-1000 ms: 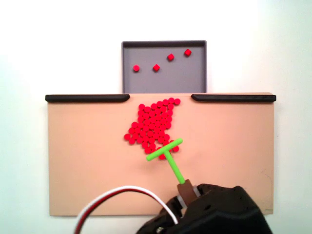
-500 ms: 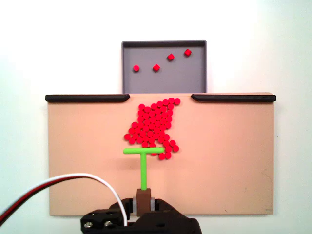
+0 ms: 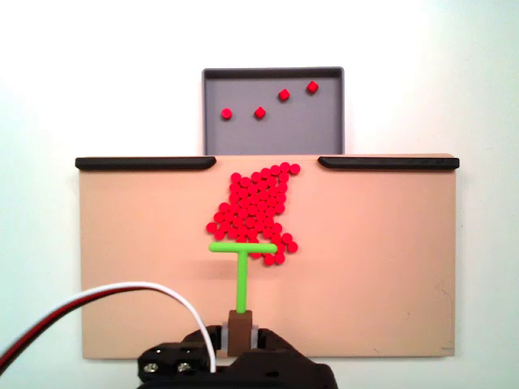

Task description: Gather the right side granules

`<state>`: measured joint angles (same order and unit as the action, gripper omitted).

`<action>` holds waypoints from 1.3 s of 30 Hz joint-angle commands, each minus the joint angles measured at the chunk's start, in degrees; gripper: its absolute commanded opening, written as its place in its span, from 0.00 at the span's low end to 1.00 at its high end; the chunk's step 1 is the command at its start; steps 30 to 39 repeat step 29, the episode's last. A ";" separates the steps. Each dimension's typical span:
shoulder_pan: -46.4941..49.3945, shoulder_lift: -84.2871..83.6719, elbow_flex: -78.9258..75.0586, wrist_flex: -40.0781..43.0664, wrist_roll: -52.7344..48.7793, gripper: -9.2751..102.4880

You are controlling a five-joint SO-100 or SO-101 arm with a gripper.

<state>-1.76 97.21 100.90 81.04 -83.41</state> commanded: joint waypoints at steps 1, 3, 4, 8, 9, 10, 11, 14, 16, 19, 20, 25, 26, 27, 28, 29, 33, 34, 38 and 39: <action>-0.44 0.62 -1.14 -0.26 -0.26 0.08; -0.35 1.32 -1.23 -0.26 -0.97 0.08; -0.09 1.58 -1.23 -0.26 -1.32 0.08; 0.00 1.67 -1.23 -0.26 -1.67 0.08; -0.18 1.67 -1.23 -0.26 -1.32 0.08; -0.44 1.67 -1.23 -0.18 -0.88 0.08; -0.62 1.58 -1.23 -0.26 -0.70 0.08; -0.88 1.14 -1.23 -0.26 -0.09 0.08; -0.88 0.88 -1.23 -0.26 -0.09 0.08; -1.32 0.88 -1.23 -0.26 -0.70 0.08; -1.41 0.88 -1.23 -0.26 -0.88 0.08; -1.85 1.05 -1.23 -0.26 -1.58 0.08; -1.85 1.23 -1.23 -0.26 -1.58 0.08; -1.85 1.41 -1.23 -0.26 -1.58 0.08; -1.85 1.41 -1.23 -0.26 -1.58 0.08; -1.93 1.41 -1.23 -0.26 -1.58 0.08; -1.93 1.41 -1.23 -0.26 -1.58 0.08; -1.93 1.41 -1.23 -0.26 -1.58 0.08; -1.93 1.41 -1.23 -0.26 -1.58 0.08; -1.93 1.41 -1.23 -0.26 -1.58 0.08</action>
